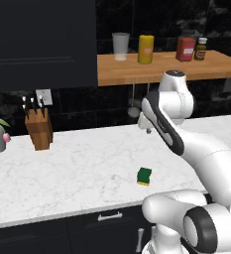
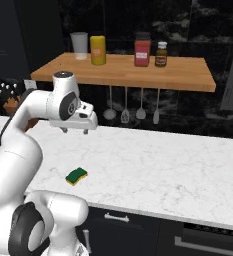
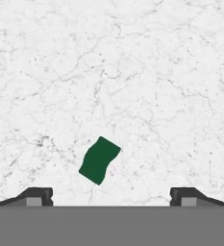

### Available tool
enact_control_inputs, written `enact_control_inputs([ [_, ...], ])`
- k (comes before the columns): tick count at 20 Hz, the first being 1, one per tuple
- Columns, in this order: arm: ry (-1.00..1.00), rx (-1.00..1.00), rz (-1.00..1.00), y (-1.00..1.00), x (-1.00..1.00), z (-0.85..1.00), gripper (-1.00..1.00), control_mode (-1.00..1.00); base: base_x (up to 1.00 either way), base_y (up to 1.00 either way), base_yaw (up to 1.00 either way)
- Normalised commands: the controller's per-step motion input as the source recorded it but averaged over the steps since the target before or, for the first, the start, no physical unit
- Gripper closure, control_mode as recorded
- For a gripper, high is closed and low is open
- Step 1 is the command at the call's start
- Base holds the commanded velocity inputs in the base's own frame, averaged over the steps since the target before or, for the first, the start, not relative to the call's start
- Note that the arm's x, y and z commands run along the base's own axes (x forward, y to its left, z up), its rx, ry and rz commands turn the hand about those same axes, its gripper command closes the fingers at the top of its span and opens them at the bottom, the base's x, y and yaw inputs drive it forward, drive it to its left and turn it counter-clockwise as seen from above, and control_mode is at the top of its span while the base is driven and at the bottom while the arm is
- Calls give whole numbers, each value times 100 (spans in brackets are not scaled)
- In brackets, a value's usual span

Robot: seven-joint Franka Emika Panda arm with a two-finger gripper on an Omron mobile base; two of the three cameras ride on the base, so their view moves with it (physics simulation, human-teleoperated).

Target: Pick up the sponge from the counter and clean the cutting board by briefly scrubbing or pressing down on the cutting board. Once finished, release the sponge.

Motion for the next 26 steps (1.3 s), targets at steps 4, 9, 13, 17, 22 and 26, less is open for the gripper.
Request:
enact_control_inputs([
  [4,4,0,-6,0,2,-65,-100,-100,0,0,0],
  [9,10,0,-8,0,1,-63,-100,-100,0,0,0],
  [13,3,0,-14,19,7,-64,-100,-100,0,0,0],
  [17,0,0,-12,3,18,-61,-100,-100,0,0,0],
  [22,2,1,-12,4,14,-51,-100,-100,0,0,0],
  [26,2,1,-11,7,2,-51,-100,-100,0,0,0],
])
